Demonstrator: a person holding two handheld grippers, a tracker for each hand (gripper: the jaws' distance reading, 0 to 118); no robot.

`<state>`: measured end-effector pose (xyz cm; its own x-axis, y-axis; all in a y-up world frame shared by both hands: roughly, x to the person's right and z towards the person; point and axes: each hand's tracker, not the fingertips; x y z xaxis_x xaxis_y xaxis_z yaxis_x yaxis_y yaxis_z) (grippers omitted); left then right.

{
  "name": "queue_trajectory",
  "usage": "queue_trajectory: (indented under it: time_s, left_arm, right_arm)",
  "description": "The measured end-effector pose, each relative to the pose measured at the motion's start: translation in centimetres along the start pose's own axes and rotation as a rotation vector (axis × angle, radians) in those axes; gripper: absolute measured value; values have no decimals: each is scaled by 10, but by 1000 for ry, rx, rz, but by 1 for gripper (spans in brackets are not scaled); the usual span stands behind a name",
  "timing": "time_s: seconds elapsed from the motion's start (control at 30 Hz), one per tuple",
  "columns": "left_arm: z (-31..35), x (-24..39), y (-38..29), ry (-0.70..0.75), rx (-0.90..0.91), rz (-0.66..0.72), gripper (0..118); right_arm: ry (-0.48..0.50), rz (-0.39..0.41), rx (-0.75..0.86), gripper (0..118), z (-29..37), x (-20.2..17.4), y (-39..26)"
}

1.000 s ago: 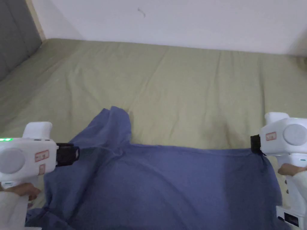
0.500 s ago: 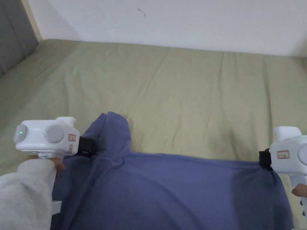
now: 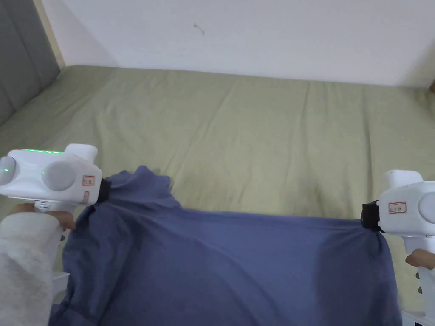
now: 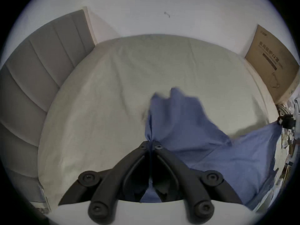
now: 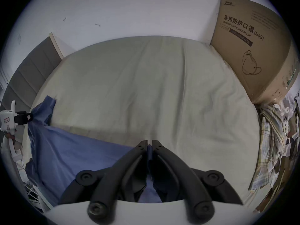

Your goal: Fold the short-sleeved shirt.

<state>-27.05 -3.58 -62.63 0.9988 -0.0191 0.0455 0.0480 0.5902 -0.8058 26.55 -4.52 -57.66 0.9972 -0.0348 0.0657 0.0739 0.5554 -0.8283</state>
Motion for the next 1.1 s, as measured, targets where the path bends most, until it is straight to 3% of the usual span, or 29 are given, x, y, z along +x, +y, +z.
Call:
queue_trajectory:
  time_s: [0.23,0.37,0.5,0.73,0.93,1.0,1.03,1.07,1.1]
  left_arm:
    - [95,-17,-22,-51,95,16,0]
    - [139,-19,-63,-49,94,-31,0]
    - [165,-19,-118,-38,72,-77,0]
    - [171,-25,-219,-21,-51,-98,0]
    - [143,-30,-261,-16,-124,-63,4]
    - [141,-24,-266,10,-130,-40,34]
    - [141,-24,-268,18,-132,-29,55]
    - [144,-26,-268,22,-136,-11,86]
    - [148,-24,-269,13,-120,12,96]
  right_arm:
    - [8,-12,51,6,65,7,-29]
    - [41,-62,70,6,104,16,-66]
    - [51,-61,55,6,130,18,-115]
    - [65,-106,-54,6,137,21,-203]
    - [36,-99,-121,6,110,22,-246]
    - [26,-110,-114,11,108,20,-251]
    - [17,-125,-114,23,109,19,-251]
    - [8,-138,-104,41,112,18,-250]
    - [3,-138,-93,53,115,17,-249]
